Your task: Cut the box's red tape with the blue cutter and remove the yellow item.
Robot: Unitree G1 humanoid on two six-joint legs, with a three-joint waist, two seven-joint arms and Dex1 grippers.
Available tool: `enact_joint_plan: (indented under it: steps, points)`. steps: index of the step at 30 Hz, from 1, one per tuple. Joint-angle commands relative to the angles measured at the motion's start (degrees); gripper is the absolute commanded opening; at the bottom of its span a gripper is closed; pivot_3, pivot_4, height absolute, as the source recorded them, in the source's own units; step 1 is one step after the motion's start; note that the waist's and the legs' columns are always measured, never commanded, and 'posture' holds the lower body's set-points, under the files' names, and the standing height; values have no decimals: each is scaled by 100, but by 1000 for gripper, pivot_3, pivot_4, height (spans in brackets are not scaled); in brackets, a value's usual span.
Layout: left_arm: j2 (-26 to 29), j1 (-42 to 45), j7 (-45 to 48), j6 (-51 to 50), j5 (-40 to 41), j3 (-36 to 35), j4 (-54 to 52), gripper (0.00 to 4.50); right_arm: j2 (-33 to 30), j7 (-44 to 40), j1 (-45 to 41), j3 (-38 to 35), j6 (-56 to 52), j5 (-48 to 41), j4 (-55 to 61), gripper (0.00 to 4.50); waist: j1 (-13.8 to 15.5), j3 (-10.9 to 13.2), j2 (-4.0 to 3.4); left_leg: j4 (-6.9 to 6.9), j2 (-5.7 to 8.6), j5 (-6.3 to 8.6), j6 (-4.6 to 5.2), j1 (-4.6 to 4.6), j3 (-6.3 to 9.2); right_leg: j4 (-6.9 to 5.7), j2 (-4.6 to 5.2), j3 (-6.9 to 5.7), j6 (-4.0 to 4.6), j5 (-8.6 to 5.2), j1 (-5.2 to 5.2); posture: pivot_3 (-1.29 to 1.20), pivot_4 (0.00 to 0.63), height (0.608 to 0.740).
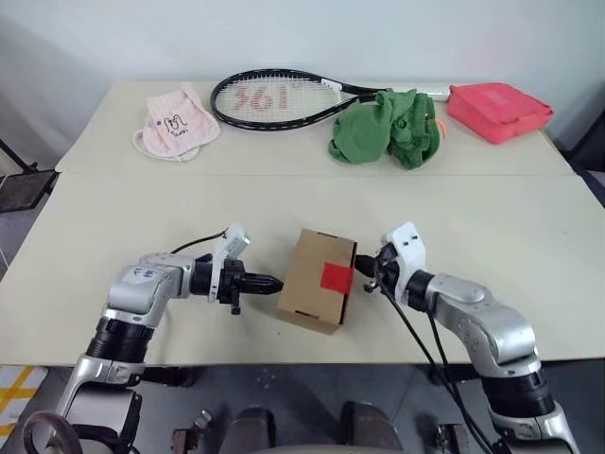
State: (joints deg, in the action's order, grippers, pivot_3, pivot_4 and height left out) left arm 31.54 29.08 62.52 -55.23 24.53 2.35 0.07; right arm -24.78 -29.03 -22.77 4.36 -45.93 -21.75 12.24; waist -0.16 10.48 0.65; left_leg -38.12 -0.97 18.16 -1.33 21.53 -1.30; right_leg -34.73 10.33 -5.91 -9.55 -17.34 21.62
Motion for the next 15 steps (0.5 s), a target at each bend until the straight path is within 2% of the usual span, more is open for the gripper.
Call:
enact_joint_plan:
  steps: [1, 6, 10, 15]
  points:
    - [-145, -228, -438, -238, 326, -271, -548, 18, 86, -169, -427, 168, 346, 191, -474, 0, 4, 0, 0, -1, 0, 0, 0, 0, 0, -1, 1, 0, 0, 0, 0, 0, 150, 740]
    - [-315, -585, -835, -423, 557, -310, -993, 18, 21, -402, -770, 174, 822, 424, -981, 0, 11, 0, 0, 1, 1, 0, -1, 0, 1, 0, 1, 0, 0, 0, 0, 0, 150, 740]
    - [-92, -747, -856, -513, 706, -399, -1142, 18, -570, -851, -530, 29, 667, 326, -572, 0, 22, 0, 0, 2, 2, 1, -3, 0, 1, 2, 2, -1, 0, 0, 0, 0, 150, 740]
    - [67, -758, -824, -499, 814, -276, -1156, 18, -1172, -1499, -102, -98, -75, -305, 256, 0, 7, 0, 0, 7, 1, 2, -4, 0, 0, 10, 2, -2, 0, 0, -1, 0, 150, 740]
